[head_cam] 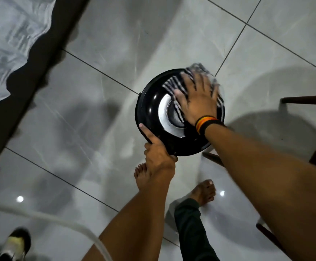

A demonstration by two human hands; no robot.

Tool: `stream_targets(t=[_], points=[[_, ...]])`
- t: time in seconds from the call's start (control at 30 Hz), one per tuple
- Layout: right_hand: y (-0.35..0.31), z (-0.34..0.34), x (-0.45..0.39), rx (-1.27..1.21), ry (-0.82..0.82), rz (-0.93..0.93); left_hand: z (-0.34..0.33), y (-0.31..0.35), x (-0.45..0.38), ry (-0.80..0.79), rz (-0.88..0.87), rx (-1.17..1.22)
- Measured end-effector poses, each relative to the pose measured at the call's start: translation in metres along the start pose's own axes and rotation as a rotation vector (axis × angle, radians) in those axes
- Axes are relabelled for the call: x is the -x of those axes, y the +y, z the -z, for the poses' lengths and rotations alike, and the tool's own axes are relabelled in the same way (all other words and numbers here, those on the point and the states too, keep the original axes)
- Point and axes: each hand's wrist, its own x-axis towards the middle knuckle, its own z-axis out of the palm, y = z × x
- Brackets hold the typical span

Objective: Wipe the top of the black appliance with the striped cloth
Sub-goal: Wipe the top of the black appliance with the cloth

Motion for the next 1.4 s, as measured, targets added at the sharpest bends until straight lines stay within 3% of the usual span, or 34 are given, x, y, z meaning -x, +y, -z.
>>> stream_targets(t=[0.13,0.2,0.3,0.43,0.53,0.6,0.73,0.9,1.0,1.13,1.27,1.33,1.4], points=[[0.007,-0.014,0.073,-0.265,0.121,-0.453,0.001,0.001,-0.001,-0.012,-0.03,0.003],[-0.004,-0.025,0.108,-0.217,0.07,-0.453,0.0,0.0,0.0,-0.005,-0.043,-0.015],[-0.023,-0.042,0.133,0.019,-0.073,-0.156,-0.001,-0.001,-0.002,0.014,-0.029,0.03],[-0.031,-0.031,0.081,0.154,-0.152,0.299,0.001,0.001,-0.002,-0.018,-0.023,0.032],[-0.019,-0.005,0.017,0.2,-0.193,0.443,-0.001,-0.001,-0.001,-0.026,-0.032,0.011],[-0.007,0.009,-0.013,0.145,-0.168,0.299,-0.004,-0.003,-0.002,-0.005,-0.05,0.01],[0.019,0.016,0.0,-0.176,-0.058,-0.195,-0.005,-0.002,-0.003,0.003,-0.046,0.017],[0.006,0.003,0.08,-0.339,0.022,-0.519,-0.002,0.003,0.001,0.009,-0.021,-0.005],[-0.009,-0.008,0.102,-0.409,0.001,-0.6,0.001,0.006,0.007,-0.017,0.006,0.017],[-0.002,-0.008,0.09,-0.363,-0.024,-0.482,-0.02,0.012,0.039,-0.211,0.104,0.106],[0.032,0.002,0.068,-0.174,-0.137,-0.124,-0.046,0.02,0.08,-0.429,0.184,0.167],[0.047,0.01,0.056,-0.13,-0.213,0.004,-0.034,0.025,0.093,-0.316,0.184,0.162],[0.053,0.015,0.048,-0.113,-0.252,0.048,-0.003,0.028,0.085,-0.091,0.07,0.057]])
